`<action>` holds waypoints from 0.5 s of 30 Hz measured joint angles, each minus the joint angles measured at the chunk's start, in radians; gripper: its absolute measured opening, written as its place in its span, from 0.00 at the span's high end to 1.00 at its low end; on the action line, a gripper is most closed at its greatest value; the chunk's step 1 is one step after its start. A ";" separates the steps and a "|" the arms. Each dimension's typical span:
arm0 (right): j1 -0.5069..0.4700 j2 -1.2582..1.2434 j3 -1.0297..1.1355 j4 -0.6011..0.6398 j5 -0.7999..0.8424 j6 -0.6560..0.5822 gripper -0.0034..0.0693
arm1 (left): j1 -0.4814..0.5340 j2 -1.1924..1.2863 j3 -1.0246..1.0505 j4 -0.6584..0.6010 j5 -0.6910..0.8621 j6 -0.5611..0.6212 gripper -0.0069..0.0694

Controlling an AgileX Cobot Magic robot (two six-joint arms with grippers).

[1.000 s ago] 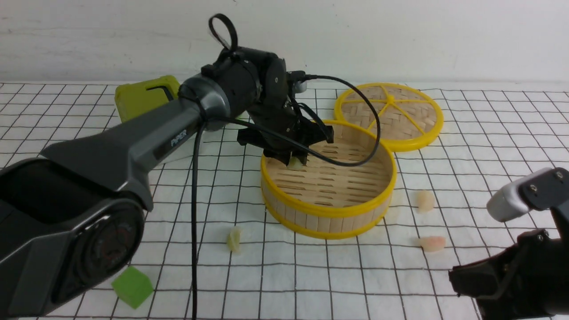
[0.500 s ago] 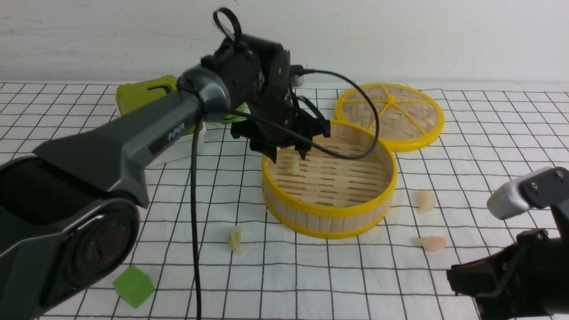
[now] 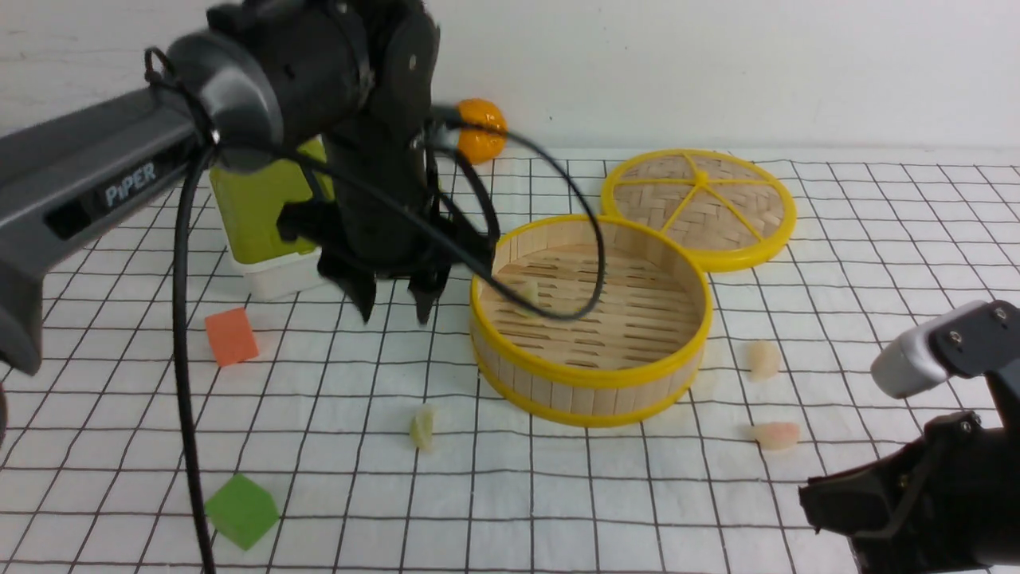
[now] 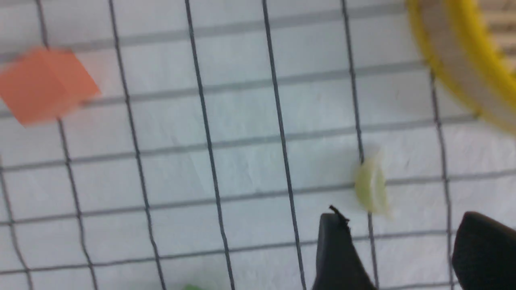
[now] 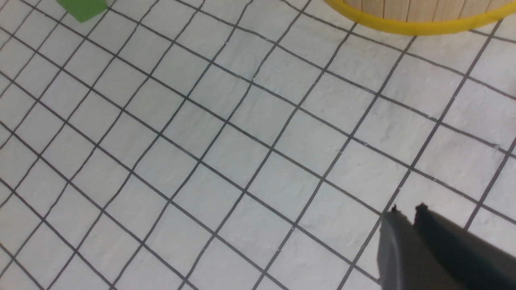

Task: Put the dumplings into the steamer on the table with the white tablecloth.
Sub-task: 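Reach for and grasp a dumpling on the table with the left gripper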

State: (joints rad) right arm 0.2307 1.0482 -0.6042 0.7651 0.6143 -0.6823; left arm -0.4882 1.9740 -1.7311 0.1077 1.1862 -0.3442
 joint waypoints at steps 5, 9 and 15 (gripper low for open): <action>0.001 0.000 0.000 0.013 0.000 0.000 0.87 | 0.000 -0.009 0.189 -0.048 -0.201 0.008 0.41; 0.001 0.000 0.000 0.018 0.000 0.000 0.87 | 0.000 0.018 0.214 -0.041 -0.263 -0.006 0.41; 0.001 0.000 0.000 0.018 0.000 0.000 0.87 | 0.000 0.076 0.216 0.021 -0.280 -0.077 0.45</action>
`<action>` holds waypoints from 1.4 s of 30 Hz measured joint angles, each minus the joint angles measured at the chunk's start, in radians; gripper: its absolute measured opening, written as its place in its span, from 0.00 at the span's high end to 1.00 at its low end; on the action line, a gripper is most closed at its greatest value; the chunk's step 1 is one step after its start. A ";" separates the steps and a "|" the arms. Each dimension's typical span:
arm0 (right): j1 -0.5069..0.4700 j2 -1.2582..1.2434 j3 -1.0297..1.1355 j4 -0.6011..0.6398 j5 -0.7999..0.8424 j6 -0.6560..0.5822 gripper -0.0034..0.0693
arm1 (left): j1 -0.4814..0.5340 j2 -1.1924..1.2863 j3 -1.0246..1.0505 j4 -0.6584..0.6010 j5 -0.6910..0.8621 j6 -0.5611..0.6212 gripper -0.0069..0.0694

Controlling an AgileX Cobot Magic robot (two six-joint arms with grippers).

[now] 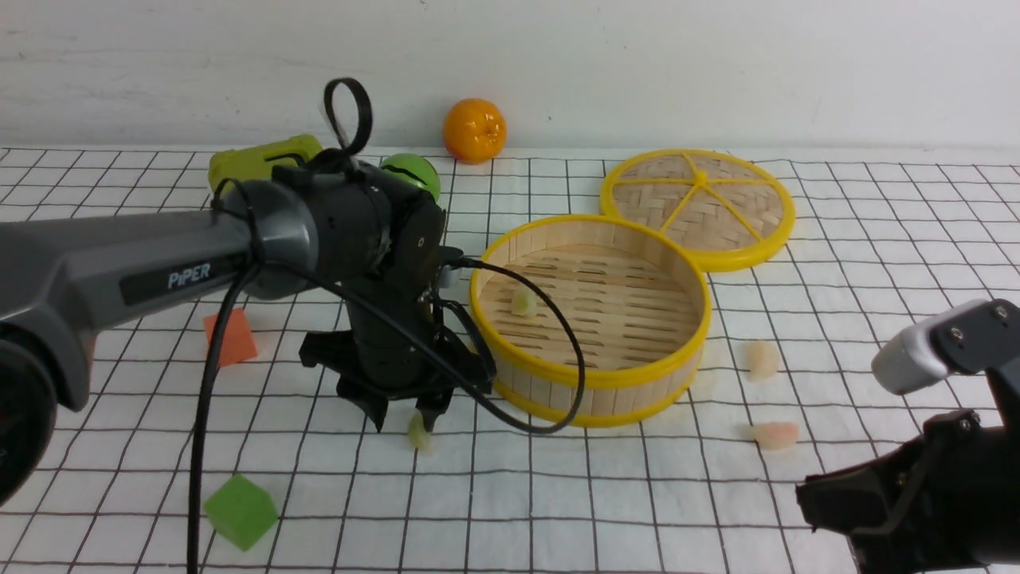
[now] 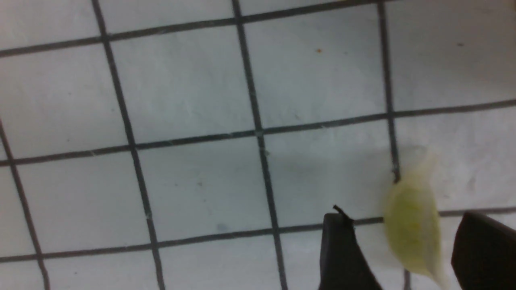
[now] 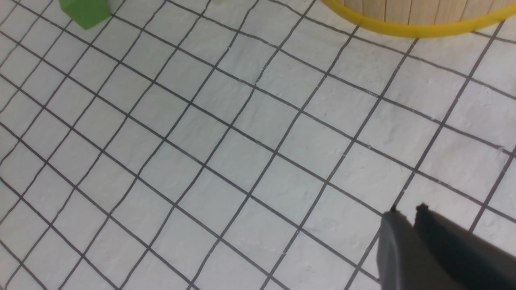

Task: Put the dumplings into the steamer on the table with the white tablecloth.
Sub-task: 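Reach for and grasp a dumpling on the table with the left gripper, then place the dumpling into the bamboo steamer basket with the left gripper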

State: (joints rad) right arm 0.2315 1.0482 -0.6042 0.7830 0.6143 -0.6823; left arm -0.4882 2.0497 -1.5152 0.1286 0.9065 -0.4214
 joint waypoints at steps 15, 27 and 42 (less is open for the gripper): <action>0.000 0.000 0.000 0.003 0.000 -0.003 0.85 | 0.000 -0.040 -0.096 -0.019 0.119 0.067 0.71; 0.000 0.000 0.000 0.003 -0.002 -0.003 0.83 | -0.001 0.099 -0.603 -0.329 0.103 0.159 0.71; 0.000 0.000 0.000 0.003 -0.002 -0.003 0.82 | -0.001 0.429 -0.874 -0.334 0.133 0.091 0.71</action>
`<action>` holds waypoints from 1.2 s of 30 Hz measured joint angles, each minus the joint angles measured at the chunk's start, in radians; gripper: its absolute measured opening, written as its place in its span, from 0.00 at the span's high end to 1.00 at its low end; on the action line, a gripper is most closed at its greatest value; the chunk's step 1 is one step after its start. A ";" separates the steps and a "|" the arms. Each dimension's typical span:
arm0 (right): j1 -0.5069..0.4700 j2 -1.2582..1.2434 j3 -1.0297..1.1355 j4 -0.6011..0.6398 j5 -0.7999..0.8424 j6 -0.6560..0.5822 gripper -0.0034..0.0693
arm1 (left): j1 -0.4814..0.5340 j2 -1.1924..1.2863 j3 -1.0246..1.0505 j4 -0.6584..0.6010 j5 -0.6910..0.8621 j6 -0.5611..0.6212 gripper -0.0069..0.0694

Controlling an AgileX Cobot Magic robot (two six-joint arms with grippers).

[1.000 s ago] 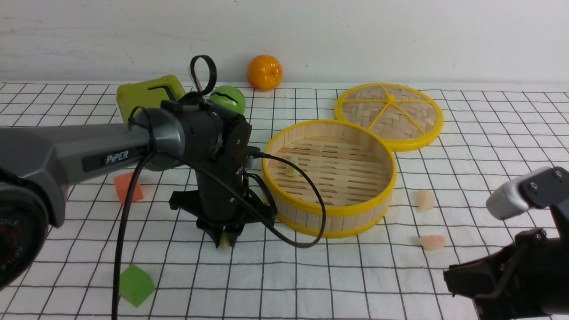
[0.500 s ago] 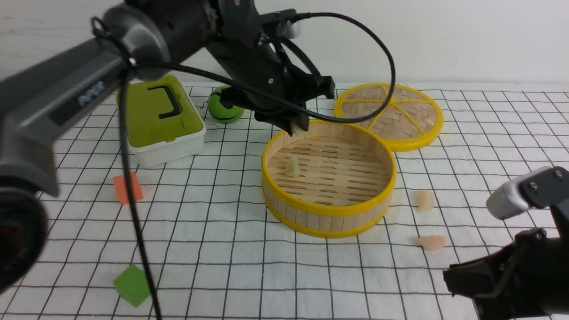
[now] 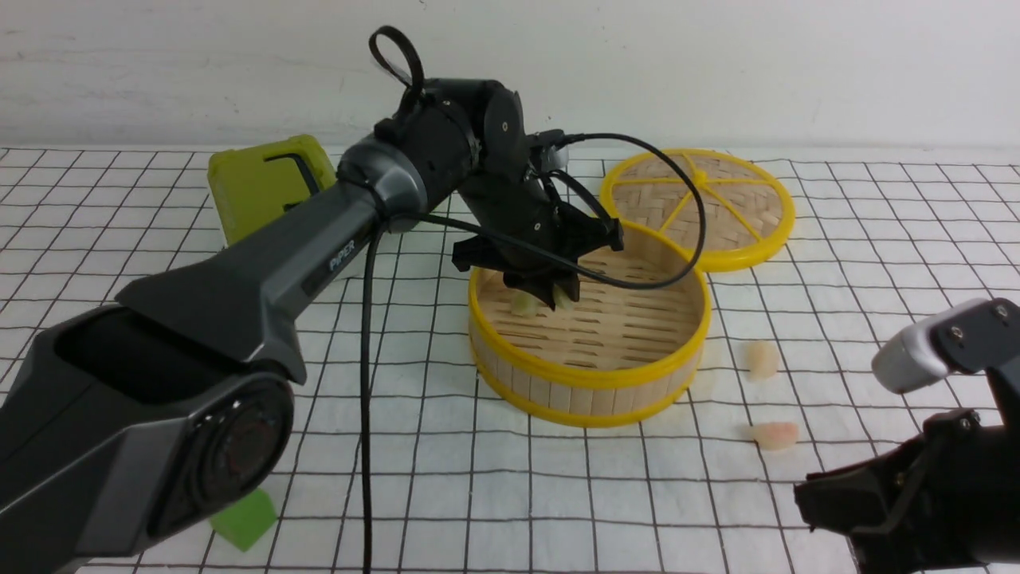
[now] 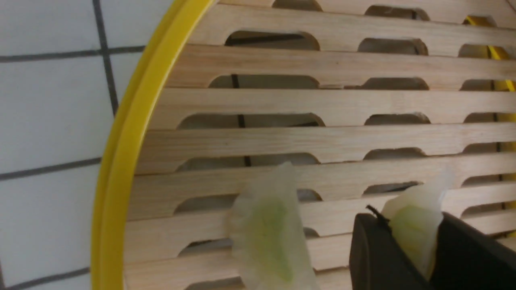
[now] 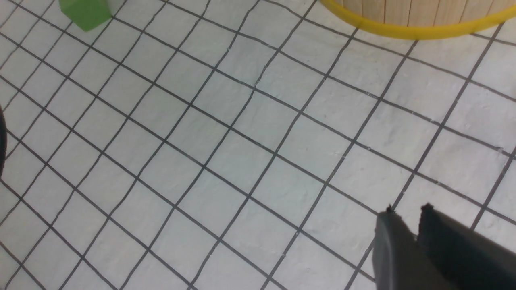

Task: Put the dumplings into the steamer on the table with the white tablecloth.
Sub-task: 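Place the dumpling into the bamboo steamer basket with the left gripper, then reach for and grasp a dumpling lying on the table beside the steamer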

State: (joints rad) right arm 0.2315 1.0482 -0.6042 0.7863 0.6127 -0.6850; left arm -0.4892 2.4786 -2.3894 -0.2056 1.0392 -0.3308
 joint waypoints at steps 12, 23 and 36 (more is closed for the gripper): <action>0.000 0.000 0.000 0.000 -0.001 0.000 0.81 | 0.000 -0.012 -0.001 -0.038 0.008 -0.001 0.41; -0.082 0.052 -0.015 -0.012 -0.009 0.082 0.64 | 0.000 -0.454 -0.005 -0.028 0.187 0.224 0.60; -0.138 0.481 -0.356 -0.213 0.008 0.286 0.41 | -0.001 -1.061 0.658 0.206 0.202 0.251 0.92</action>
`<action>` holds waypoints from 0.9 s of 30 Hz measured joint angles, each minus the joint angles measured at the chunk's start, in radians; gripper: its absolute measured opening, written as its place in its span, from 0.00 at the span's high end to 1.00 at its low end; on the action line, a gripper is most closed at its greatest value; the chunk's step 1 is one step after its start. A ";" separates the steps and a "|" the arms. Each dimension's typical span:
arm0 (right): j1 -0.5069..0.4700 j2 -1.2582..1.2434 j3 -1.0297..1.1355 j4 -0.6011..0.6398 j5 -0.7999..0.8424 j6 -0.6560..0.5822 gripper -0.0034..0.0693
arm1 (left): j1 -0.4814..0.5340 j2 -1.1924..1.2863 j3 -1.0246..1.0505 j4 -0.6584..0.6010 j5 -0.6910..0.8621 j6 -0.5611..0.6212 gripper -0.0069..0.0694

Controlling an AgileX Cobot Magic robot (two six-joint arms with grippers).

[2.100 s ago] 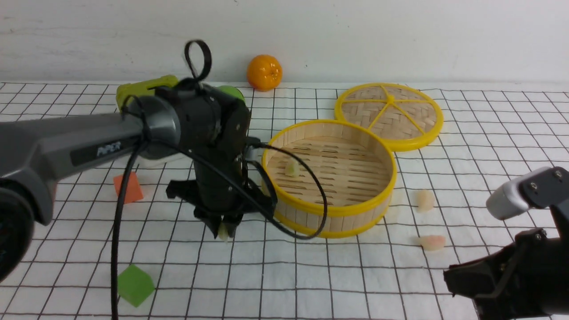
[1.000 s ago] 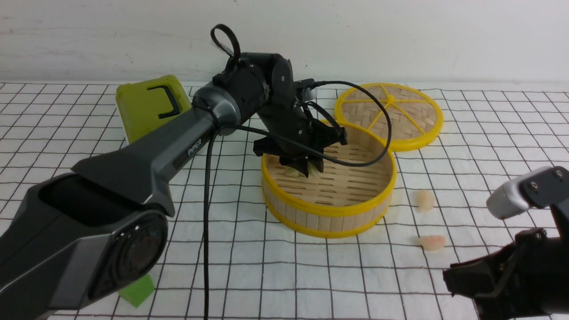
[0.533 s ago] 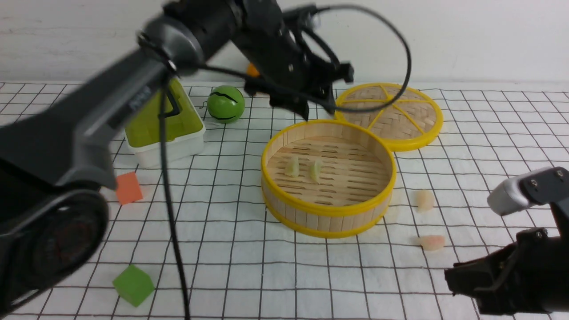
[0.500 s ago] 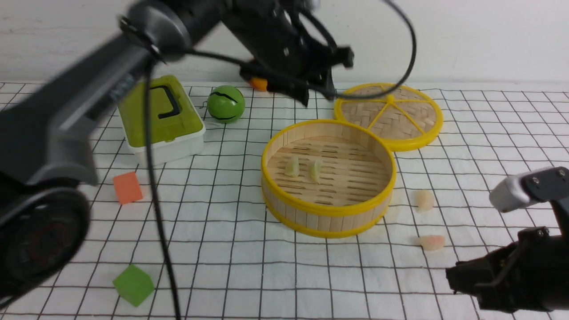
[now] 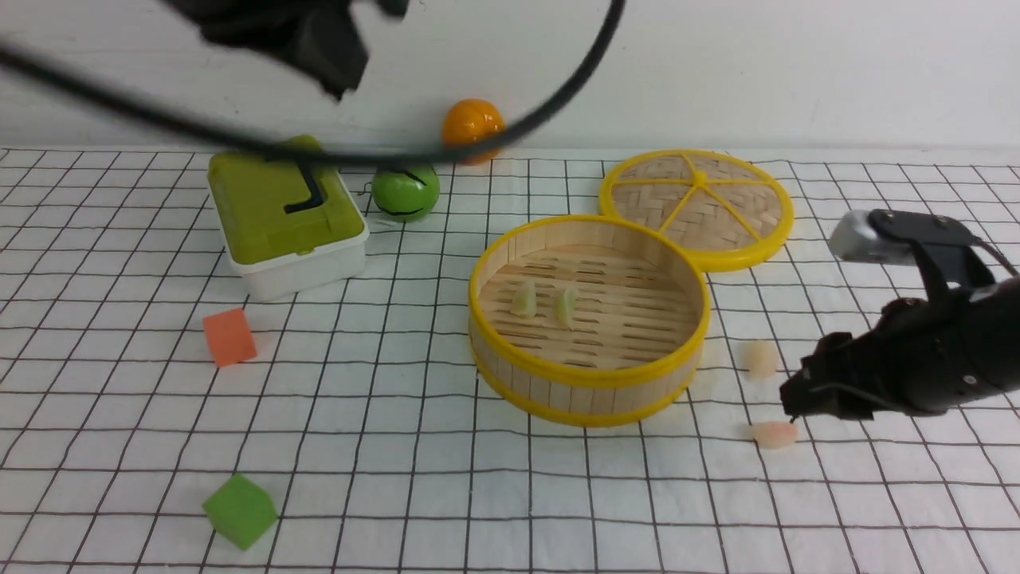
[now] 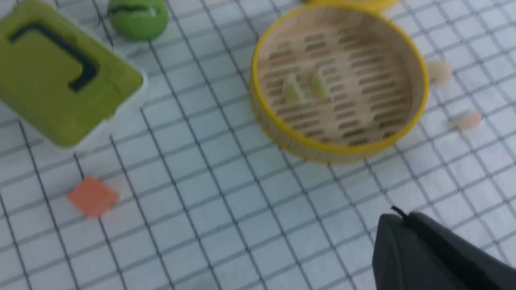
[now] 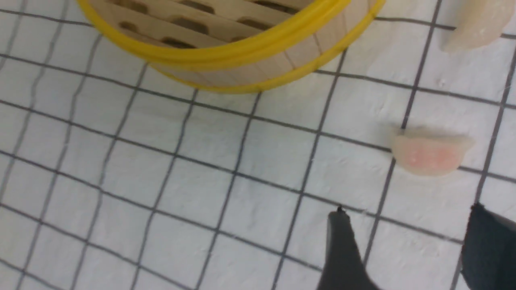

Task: Put the dumplings into the steamer on the table with the white tablecloth.
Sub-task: 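Reach for and grasp a dumpling lying on the table beside the steamer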

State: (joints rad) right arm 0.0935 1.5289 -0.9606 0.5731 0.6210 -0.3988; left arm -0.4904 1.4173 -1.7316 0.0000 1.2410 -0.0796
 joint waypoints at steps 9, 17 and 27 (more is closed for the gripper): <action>-0.003 0.237 -0.228 -0.125 -0.044 0.179 0.41 | 0.000 -0.359 0.555 0.056 -0.104 -0.046 0.92; -0.003 0.445 -0.345 -0.128 -0.157 0.181 0.45 | 0.000 -0.680 0.957 0.173 -0.134 -0.041 0.92; -0.003 0.481 -0.350 -0.140 -0.167 0.166 0.73 | 0.000 -1.050 1.239 0.215 -0.329 -0.063 0.92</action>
State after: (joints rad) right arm 0.0905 2.0100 -1.3106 0.4332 0.4542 -0.2331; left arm -0.4904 0.3669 -0.4926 0.2152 0.9119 -0.1428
